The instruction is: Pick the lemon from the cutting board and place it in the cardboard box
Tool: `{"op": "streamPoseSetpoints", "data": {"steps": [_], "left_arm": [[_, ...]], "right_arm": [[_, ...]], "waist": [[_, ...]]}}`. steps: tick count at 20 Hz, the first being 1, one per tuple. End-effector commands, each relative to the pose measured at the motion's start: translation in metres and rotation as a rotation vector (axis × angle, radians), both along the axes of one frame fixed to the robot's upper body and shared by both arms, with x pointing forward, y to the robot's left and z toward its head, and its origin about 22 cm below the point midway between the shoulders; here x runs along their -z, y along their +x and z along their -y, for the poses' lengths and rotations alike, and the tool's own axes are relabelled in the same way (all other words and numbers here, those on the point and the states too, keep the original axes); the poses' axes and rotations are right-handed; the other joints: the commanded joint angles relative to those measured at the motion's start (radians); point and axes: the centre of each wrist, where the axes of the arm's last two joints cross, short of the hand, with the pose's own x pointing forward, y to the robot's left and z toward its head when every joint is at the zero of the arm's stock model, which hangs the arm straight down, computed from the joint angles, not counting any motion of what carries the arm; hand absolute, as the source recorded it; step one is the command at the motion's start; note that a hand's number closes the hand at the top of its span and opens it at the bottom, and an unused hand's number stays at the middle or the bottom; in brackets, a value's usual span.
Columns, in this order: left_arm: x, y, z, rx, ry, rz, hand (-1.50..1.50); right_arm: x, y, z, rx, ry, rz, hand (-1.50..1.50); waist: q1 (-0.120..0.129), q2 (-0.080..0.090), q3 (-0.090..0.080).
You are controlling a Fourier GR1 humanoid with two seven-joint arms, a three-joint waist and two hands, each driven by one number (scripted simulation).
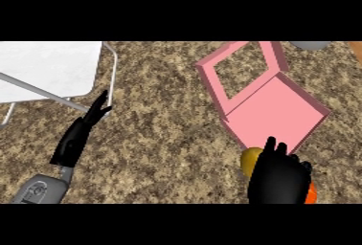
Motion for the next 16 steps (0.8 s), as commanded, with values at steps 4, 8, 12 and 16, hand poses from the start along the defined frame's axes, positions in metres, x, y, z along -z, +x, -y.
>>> {"op": "streamPoseSetpoints", "data": {"steps": [4,8,12,16], "left_arm": [[0.005,0.004,-0.002,-0.020,0.034,-0.041,0.00],[0.002,0.008,-0.004,-0.011,0.054,-0.037,0.00],[0.009,0.008,-0.003,-0.037,0.043,-0.063,0.00],[0.011,0.000,-0.016,-0.051,0.053,-0.049,0.00]], "right_arm": [[-0.072,0.050,-0.003,0.262,0.124,0.283,1.50],[-0.105,0.075,-0.003,0.348,0.163,0.386,1.50],[-0.129,0.098,-0.006,0.425,0.172,0.405,1.50],[-0.145,0.121,0.003,0.501,0.182,0.345,1.50]], "waist": [[0.035,-0.002,-0.015],[0.036,-0.007,-0.015],[0.022,-0.012,-0.015],[0.015,-0.019,-0.014]]}}
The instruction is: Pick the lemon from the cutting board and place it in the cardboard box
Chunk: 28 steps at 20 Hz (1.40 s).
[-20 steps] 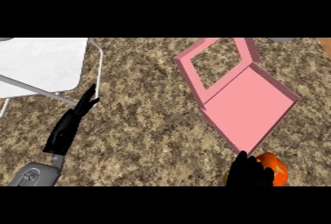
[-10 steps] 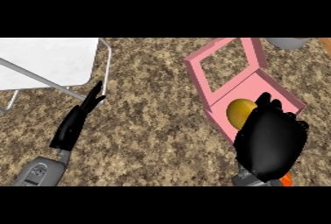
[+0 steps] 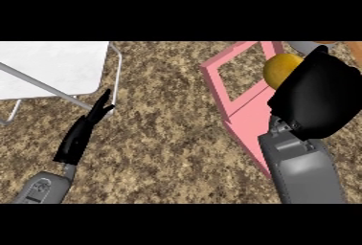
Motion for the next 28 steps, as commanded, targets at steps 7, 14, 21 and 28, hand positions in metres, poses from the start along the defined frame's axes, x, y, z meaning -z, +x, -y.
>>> {"op": "streamPoseSetpoints", "data": {"steps": [7,14,21,28], "left_arm": [[0.023,-0.010,-0.019,-0.074,0.015,-0.065,0.00],[0.010,-0.006,-0.029,-0.094,0.010,-0.057,0.00],[0.015,-0.002,-0.019,-0.097,0.011,-0.072,0.00],[0.014,-0.006,-0.023,-0.087,0.028,-0.066,0.00]], "right_arm": [[-0.010,0.046,0.021,0.306,0.161,-0.156,1.50],[0.007,0.049,0.074,0.258,0.548,-0.245,-1.50],[0.025,0.035,0.056,-0.008,0.522,0.101,-1.50],[0.026,0.031,0.069,-0.057,0.638,0.461,-1.50]], "waist": [[-0.042,0.002,-0.003],[-0.034,-0.001,0.000],[-0.062,-0.001,0.000],[-0.051,0.001,0.000]]}}
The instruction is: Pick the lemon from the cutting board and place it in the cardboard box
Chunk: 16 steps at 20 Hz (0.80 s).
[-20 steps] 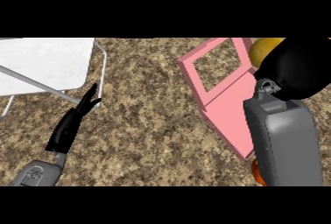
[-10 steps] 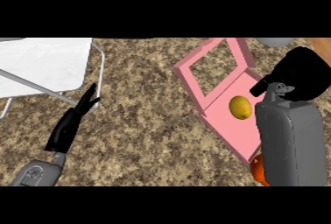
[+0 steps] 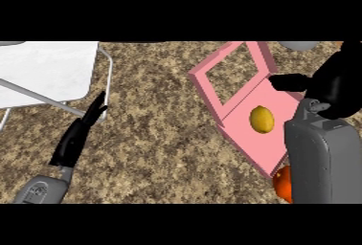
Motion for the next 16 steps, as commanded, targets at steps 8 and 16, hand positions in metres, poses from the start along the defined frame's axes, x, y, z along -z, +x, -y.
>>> {"op": "streamPoseSetpoints", "data": {"steps": [8,16], "left_arm": [[0.004,0.001,-0.018,-0.084,0.018,-0.065,0.00],[0.018,-0.015,-0.015,-0.085,0.021,-0.056,0.00]], "right_arm": [[0.020,-0.041,0.027,0.176,0.189,0.475,-1.50],[0.051,-0.107,0.059,0.230,0.123,0.612,-1.50]], "waist": [[-0.025,-0.002,-0.006],[-0.035,-0.005,-0.007]]}}
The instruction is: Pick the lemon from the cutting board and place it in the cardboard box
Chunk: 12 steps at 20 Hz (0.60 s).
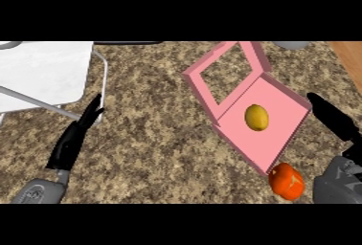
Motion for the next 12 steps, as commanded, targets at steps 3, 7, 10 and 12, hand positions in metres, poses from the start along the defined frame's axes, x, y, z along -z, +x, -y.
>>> {"op": "streamPoseSetpoints", "data": {"steps": [3,7,10,12], "left_arm": [[0.006,-0.006,-0.021,-0.065,0.017,-0.057,0.00],[0.004,-0.001,-0.014,-0.073,0.031,-0.063,0.00],[0.003,-0.007,-0.030,-0.077,0.034,-0.059,0.00],[0.012,-0.004,-0.006,-0.056,0.039,-0.070,0.00]], "right_arm": [[0.030,-0.058,0.023,0.118,0.001,0.154,-1.50],[0.041,-0.087,0.023,0.129,0.003,0.148,-1.50],[0.036,-0.116,0.030,0.141,0.009,0.133,-1.50],[0.045,-0.122,0.043,0.142,-0.011,0.100,-1.50]], "waist": [[-0.007,0.006,-0.006],[-0.005,0.006,-0.007],[-0.005,0.005,-0.007],[-0.005,0.006,-0.007]]}}
